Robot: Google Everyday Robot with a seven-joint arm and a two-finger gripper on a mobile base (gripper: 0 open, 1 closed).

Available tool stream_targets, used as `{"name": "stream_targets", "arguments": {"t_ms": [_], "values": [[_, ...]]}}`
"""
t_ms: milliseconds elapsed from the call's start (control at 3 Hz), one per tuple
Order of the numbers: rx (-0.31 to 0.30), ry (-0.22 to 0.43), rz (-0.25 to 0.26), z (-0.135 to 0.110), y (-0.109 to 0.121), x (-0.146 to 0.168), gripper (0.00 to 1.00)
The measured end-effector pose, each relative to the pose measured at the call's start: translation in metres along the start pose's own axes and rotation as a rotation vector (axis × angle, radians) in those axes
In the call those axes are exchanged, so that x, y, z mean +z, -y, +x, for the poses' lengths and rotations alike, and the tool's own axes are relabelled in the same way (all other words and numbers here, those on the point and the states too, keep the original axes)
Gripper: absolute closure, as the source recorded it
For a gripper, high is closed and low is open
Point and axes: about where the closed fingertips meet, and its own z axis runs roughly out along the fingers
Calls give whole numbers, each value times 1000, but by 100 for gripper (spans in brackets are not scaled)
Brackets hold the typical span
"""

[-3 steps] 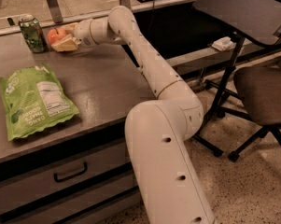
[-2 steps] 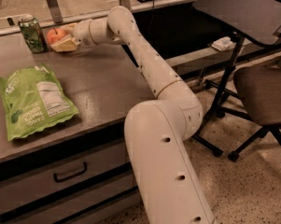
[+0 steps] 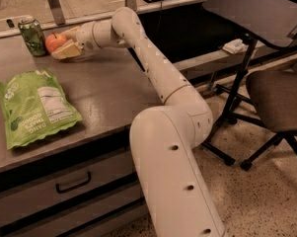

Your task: Move apple near green can

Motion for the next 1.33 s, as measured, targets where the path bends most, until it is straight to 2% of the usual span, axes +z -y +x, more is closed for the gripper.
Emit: {"name": "stream_targets", "arguments": {"t_ms": [333, 667, 1000, 1333], "values": [[-18, -19, 3, -4, 0, -3, 0], [-51, -28, 33, -21, 8, -23, 0], [-76, -43, 91, -44, 20, -58, 0], [-76, -122, 156, -68, 24, -119, 0]]}}
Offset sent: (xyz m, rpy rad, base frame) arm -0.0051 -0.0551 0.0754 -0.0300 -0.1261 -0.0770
